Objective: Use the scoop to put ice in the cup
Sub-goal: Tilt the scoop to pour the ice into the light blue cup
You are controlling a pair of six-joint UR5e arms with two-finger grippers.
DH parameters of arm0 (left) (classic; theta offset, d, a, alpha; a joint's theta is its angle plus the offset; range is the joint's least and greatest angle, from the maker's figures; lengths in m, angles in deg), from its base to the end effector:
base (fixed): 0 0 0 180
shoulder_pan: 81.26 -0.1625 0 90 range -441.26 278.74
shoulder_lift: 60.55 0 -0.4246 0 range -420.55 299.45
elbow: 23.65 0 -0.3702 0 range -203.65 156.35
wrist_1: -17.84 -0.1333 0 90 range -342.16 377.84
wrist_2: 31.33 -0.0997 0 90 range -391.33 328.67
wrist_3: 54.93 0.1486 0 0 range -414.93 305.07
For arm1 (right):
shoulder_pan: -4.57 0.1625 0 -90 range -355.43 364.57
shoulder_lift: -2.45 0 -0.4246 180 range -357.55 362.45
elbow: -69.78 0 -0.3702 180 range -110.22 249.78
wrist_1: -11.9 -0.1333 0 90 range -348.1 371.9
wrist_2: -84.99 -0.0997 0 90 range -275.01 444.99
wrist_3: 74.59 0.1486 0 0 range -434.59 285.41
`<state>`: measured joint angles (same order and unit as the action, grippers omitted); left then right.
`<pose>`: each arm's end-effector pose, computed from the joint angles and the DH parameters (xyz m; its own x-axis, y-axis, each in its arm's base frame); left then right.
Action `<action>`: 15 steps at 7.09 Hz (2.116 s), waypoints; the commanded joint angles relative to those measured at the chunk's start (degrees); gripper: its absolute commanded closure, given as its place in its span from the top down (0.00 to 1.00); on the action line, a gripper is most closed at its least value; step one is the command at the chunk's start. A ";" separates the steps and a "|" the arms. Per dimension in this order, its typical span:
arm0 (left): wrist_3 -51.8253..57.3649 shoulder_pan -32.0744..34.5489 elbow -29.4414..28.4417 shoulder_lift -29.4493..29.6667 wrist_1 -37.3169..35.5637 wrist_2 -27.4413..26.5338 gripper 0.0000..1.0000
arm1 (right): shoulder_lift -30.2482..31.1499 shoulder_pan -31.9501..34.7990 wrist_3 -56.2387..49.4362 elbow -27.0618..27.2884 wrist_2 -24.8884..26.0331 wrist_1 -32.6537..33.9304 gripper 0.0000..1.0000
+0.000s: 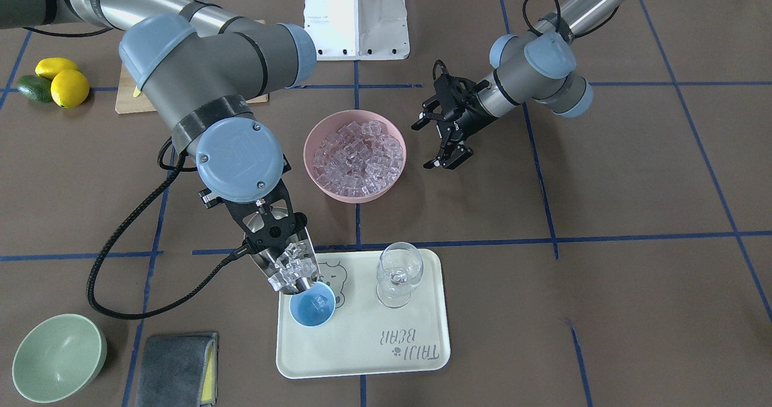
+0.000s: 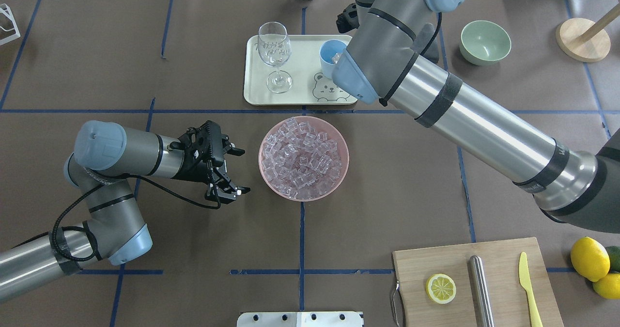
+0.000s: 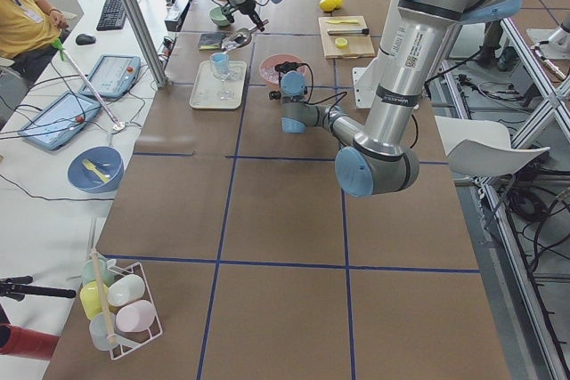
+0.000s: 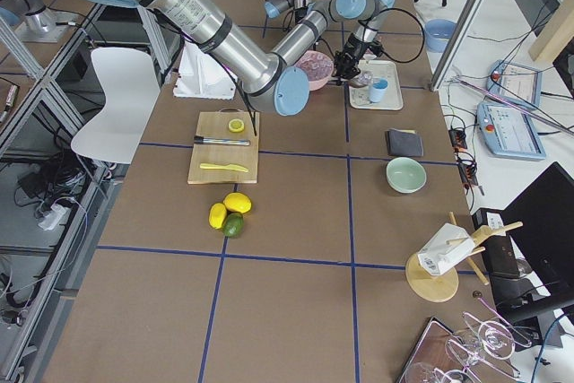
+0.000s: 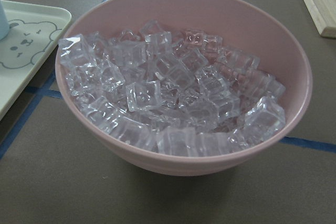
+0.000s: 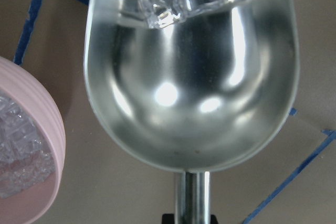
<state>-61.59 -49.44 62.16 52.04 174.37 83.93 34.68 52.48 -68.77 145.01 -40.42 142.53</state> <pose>0.5215 -0.4058 0.3502 0.1236 0.9805 -0.1530 -0.0612 0.1614 0.9850 -0.4573 -0.5767 0.2534 0.6536 -0.4860 0.5801 0.6066 0.7948 -0.0176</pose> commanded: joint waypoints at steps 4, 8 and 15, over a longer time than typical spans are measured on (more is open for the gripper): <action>-0.02 -0.09 -0.21 0.08 0.01 0.06 1.00 | -3.76 1.23 -5.28 -3.86 1.21 5.68 0.00; -0.02 -0.09 0.06 -0.01 0.09 0.06 1.00 | -5.69 1.32 -6.87 -4.74 3.06 10.26 0.00; -0.02 -0.09 0.14 -0.09 0.09 0.06 1.00 | -5.96 1.32 -10.39 -4.40 4.12 10.70 0.00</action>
<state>-61.61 -49.53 62.21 52.02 174.47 83.98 28.68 53.79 -78.48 140.01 -36.24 153.29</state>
